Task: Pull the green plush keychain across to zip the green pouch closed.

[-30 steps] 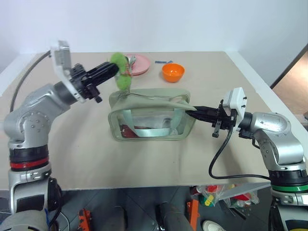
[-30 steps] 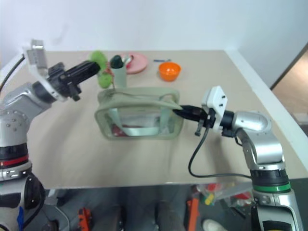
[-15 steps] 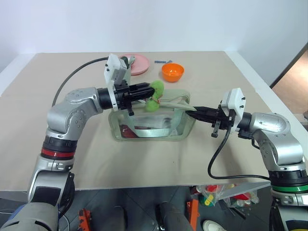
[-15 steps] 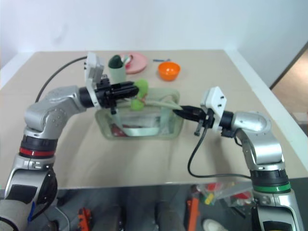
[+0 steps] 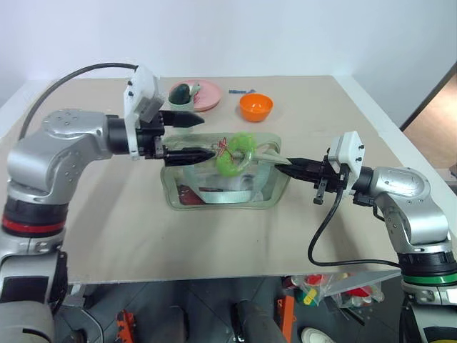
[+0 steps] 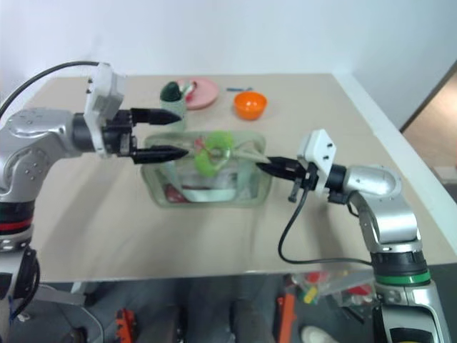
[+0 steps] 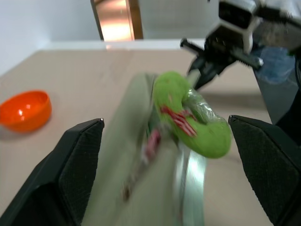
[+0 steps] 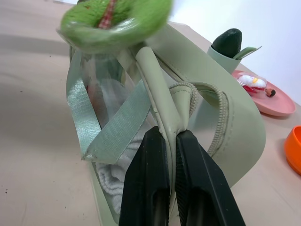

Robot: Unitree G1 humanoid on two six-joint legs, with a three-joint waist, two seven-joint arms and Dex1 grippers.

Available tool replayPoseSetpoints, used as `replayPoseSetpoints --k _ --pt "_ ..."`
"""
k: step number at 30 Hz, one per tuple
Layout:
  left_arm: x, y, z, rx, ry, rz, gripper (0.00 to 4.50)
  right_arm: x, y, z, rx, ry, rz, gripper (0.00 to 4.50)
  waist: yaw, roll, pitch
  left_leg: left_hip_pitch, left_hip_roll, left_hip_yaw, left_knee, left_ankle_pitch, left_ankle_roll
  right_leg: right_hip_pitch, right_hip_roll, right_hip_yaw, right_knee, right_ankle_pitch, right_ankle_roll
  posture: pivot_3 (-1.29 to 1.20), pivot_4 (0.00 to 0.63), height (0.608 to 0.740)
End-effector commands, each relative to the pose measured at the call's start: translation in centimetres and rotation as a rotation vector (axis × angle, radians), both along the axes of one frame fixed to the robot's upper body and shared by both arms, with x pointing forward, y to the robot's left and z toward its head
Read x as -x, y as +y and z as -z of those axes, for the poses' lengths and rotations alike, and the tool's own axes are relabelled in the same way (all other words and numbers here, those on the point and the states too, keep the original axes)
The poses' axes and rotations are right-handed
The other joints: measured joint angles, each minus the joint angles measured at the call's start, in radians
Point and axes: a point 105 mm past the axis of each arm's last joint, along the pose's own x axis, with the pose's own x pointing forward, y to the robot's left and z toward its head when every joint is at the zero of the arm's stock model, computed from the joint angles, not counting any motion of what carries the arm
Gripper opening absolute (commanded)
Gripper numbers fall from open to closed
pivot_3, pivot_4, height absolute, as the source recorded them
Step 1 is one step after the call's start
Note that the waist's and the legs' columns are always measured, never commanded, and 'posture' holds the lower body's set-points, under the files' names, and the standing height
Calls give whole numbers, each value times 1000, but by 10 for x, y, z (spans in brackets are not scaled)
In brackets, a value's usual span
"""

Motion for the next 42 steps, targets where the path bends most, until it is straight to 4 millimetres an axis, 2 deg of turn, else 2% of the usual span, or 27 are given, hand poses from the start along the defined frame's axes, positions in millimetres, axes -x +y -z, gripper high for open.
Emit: replayPoseSetpoints --k 1,4,8,11,13,14,25,27,28,30,31,32,36,39,42 --pt "13 16 -3 -29 -46 -44 4448 -1 -1 -8 4 -39 -13 0 -1 0 0 0 0 0 0 0 0 0 0 0 0 0 0 0 150 740" --pt "14 36 12 -33 -34 -145 4448 -2 -2 -7 8 -39 -15 0 -1 0 0 0 0 0 0 0 0 0 0 0 0 0 0 0 150 740" --pt "13 62 26 50 -65 -327 4448 -2 -3 -5 11 -34 -15 0 1 0 0 0 1 0 0 0 0 0 0 0 0 0 0 0 150 740" --pt "9 68 35 88 -98 -413 4448 -3 -4 -5 11 -33 -14 0 2 0 0 1 1 0 1 0 0 1 0 -1 0 0 -1 0 150 740" --pt "5 65 37 120 -102 -417 4448 -5 -4 -6 11 -35 -15 0 2 0 0 1 1 0 2 0 0 2 0 -1 0 0 -1 0 150 740" --pt "4 63 37 140 -101 -417 3918 -5 -4 -6 11 -35 -15 0 2 0 0 0 1 0 2 0 0 2 0 -1 0 1 -1 0 150 740" --pt "-2 40 46 199 -32 -366 199 -7 -3 -14 -19 -39 -12 0 2 0 0 2 0 0 4 0 0 4 0 0 0 1 -1 0 150 740" --pt "-1 38 47 204 -17 -359 67 -7 -3 -18 -63 9 -11 0 2 0 0 2 0 0 3 0 0 4 0 0 0 1 -1 0 150 740" --pt "-1 38 47 207 -13 -357 24 -7 -3 -21 -74 16 -12 351 2 0 0 2 0 0 4 0 0 4 0 0 0 1 -1 0 150 740" --pt "-2 36 47 222 -4 -359 24 -3 -1 -26 -74 18 -28 351 2 0 0 2 0 0 4 0 0 4 0 0 0 1 -1 0 150 740" --pt "-2 35 47 227 0 -358 0 -1 0 -30 -77 1 -33 754 2 0 0 2 0 0 4 0 0 5 0 0 0 1 -1 0 150 740" --pt "-3 34 46 234 4 -355 0 1 2 -34 -85 -10 -37 776 2 0 0 2 0 0 4 0 0 5 -1 0 0 1 -1 0 150 740" --pt "-3 26 45 261 21 -342 0 9 9 -65 -161 -84 -26 2018 2 0 0 1 0 0 4 0 0 5 -1 -1 0 1 0 0 150 740" --pt "-1 20 45 270 31 -330 0 26 18 -90 -260 -75 -50 3086 3 0 0 1 0 -1 4 0 0 4 -1 -1 0 1 0 0 150 740" --pt "1 17 43 289 41 -314 0 43 30 -93 -315 5 -85 4180 3 0 0 1 0 -2 3 0 0 4 0 -2 0 1 0 0 150 740"
